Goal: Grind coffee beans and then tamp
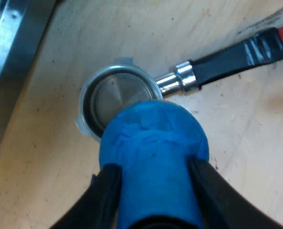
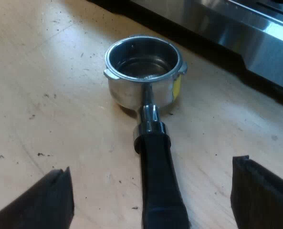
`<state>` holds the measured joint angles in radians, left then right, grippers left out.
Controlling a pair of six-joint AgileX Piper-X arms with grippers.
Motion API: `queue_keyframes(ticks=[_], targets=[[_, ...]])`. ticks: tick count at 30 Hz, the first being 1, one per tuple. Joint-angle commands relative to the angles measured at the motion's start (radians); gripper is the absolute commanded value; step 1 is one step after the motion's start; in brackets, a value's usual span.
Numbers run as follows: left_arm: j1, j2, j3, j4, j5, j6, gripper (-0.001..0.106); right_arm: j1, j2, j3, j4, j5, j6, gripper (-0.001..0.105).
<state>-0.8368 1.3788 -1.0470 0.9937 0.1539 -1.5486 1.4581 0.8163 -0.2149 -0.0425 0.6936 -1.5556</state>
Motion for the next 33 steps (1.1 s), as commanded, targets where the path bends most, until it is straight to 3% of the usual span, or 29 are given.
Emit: queue_keyframes(ticks=[1, 14, 33], targets=[[-0.003, 0.015, -0.006, -0.036, -0.017, 0.009, 0.000, 0.000, 0.002, -0.002, -0.007, 0.004, -0.012, 0.070], [-0.003, 0.117, -0.006, -0.080, -0.017, 0.012, 0.000, 0.000, 0.002, -0.002, -0.007, 0.005, -0.012, 0.070], [-0.003, 0.149, -0.006, -0.108, -0.030, 0.012, 0.000, 0.000, 0.002, -0.002, -0.007, 0.005, 0.012, 0.070]])
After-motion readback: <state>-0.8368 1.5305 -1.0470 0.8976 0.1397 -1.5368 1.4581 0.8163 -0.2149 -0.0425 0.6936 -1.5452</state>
